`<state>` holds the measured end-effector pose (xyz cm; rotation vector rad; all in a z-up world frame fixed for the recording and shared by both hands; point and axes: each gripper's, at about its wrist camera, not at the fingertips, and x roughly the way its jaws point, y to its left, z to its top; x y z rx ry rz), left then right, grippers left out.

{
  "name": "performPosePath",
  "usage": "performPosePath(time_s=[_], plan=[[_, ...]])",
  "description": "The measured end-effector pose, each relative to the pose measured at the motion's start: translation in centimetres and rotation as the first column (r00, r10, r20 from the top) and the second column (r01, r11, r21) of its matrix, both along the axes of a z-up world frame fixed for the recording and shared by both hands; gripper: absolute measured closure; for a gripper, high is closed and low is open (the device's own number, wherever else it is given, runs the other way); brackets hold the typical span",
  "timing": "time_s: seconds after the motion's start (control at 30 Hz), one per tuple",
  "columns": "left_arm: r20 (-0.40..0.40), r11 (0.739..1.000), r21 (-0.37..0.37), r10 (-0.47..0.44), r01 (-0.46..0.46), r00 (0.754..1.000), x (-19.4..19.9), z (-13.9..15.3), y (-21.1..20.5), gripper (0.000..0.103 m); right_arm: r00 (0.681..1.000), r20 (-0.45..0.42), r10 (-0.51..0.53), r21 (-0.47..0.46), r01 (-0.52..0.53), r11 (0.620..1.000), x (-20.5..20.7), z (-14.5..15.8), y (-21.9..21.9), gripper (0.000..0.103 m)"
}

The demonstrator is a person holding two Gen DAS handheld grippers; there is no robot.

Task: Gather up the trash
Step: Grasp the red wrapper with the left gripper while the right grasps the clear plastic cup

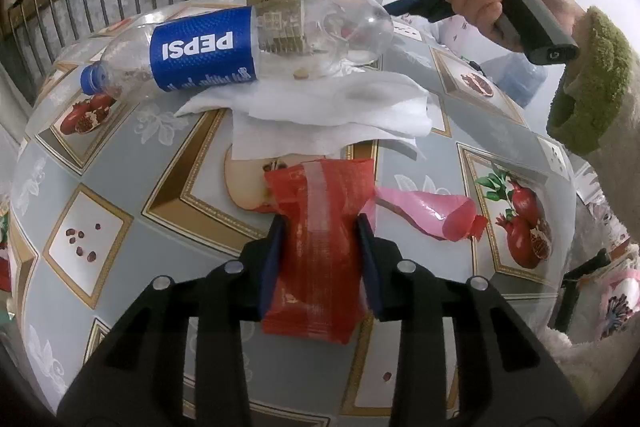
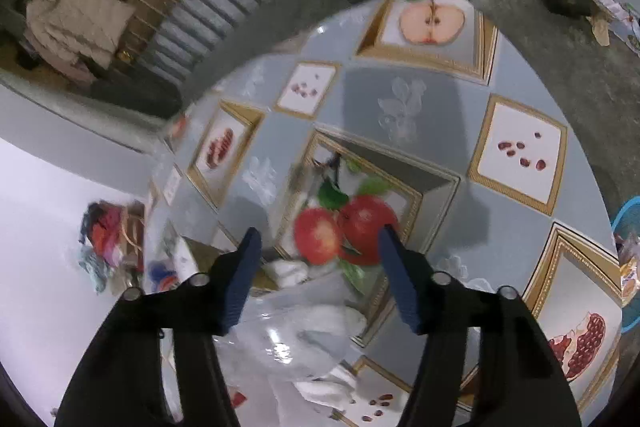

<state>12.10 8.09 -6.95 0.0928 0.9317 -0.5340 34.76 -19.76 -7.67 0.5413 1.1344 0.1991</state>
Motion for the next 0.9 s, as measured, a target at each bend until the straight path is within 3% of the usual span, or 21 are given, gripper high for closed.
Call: performPosePath(time_s=[0.27, 0.43, 0.9], plan=[[0.023, 1.000, -0.011, -0.001, 0.002, 1.000, -0.3, 0.3, 0.1, 0.073, 0.996, 0.026, 0.083, -0.018, -0.083, 0.996, -4.9, 0.5, -0.1, 0.069], [0.042, 1.000, -0.011, -0.005, 0.005, 0.999, -0.6, 0.9, -0.2, 0.076, 0.994, 0.044, 0.105, -0.056, -0.103, 0.993, -7.6, 0.2, -0.1, 0.095], [-0.011, 0.994, -0.098, -0.047, 0.046, 0.999, -2.8, 2.4, 0.2, 0.082, 0.977, 0.202, 0.062, -0.043, -0.055, 0.998, -17.8, 3.7, -3.2, 0.097]])
